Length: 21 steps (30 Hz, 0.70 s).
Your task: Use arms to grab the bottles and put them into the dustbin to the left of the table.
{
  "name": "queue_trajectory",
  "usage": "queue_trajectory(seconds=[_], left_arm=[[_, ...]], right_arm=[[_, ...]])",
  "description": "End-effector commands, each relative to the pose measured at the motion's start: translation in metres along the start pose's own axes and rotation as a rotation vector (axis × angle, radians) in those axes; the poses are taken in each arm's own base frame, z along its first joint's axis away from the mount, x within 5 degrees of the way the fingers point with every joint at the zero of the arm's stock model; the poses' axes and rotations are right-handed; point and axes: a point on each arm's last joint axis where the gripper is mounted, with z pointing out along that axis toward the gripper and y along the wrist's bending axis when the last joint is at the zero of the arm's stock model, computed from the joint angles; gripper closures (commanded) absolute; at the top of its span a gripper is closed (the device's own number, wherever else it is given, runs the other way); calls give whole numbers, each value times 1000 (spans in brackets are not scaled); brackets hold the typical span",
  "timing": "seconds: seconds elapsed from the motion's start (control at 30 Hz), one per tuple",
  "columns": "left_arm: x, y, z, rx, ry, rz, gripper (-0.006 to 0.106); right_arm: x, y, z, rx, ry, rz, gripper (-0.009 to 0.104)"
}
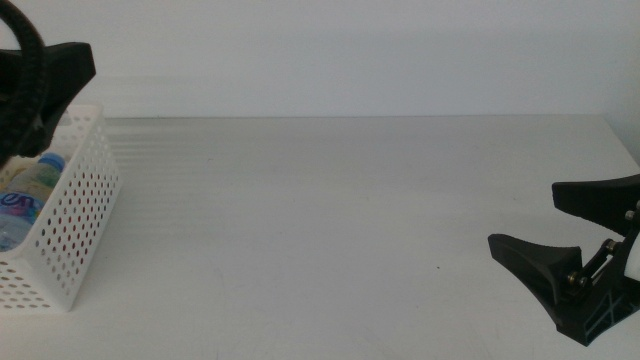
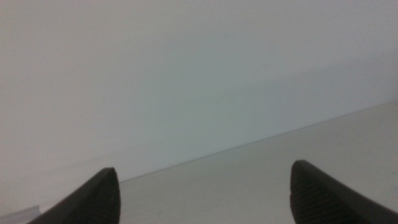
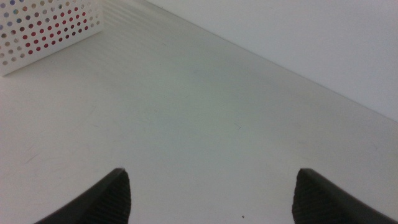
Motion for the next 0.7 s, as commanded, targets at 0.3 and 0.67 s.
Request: queue_trajectory(seconds=[0.3,0.67], left_arm=[[-20,8,-22,-67,-154,9,10],[-10,16,-76,-211,-307,-140,10]], right_arm=[[-20,-15,-34,140,-193,-171,27],[-18,-35,-84,394,-327,-38,27]])
